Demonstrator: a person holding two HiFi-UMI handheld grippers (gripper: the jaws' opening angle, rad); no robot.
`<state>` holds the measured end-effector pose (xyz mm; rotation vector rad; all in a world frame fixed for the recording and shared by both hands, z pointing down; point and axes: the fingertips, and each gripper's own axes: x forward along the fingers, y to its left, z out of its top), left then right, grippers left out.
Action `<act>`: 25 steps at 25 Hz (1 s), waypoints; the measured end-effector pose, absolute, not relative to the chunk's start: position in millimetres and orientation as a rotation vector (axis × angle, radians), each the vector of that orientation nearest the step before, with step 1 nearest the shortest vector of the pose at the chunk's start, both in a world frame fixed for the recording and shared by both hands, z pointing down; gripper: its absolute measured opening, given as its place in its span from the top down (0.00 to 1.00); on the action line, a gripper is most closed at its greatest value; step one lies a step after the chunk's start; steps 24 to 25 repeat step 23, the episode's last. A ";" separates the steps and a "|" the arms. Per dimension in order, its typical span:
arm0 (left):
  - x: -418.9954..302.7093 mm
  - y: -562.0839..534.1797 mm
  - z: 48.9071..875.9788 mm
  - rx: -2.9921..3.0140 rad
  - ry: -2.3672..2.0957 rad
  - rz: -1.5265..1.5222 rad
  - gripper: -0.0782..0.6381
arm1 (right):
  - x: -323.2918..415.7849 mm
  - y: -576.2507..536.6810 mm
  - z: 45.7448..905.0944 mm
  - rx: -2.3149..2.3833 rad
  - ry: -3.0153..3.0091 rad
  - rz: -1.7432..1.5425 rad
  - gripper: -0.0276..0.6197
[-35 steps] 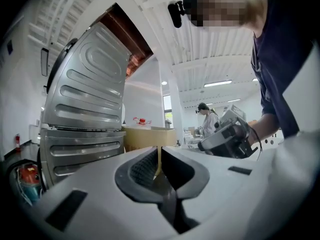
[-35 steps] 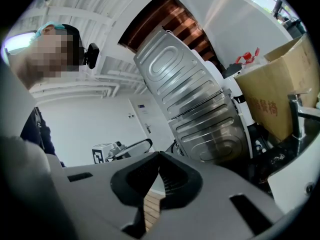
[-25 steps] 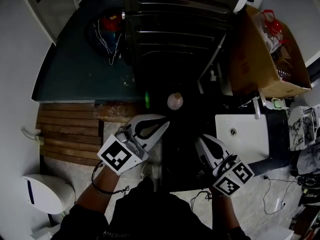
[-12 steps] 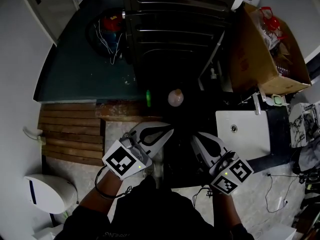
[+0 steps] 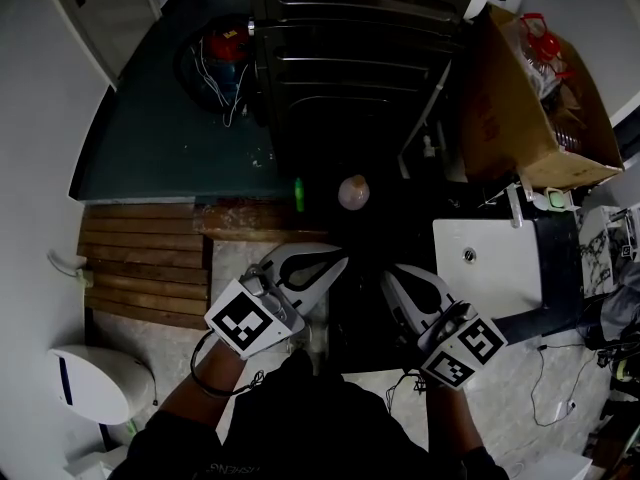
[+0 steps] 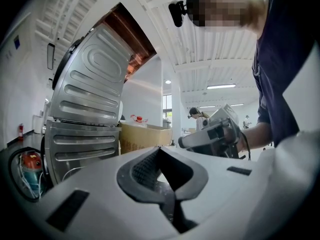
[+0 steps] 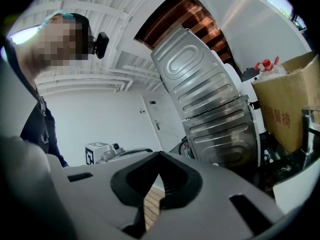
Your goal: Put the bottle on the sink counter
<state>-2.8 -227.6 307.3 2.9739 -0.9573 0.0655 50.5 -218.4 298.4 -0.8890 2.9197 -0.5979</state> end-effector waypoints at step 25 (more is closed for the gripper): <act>-1.9 -224.2 311.1 2.951 -0.972 0.082 0.88 | 54.4 -212.4 303.0 -0.881 2.960 -0.615 0.92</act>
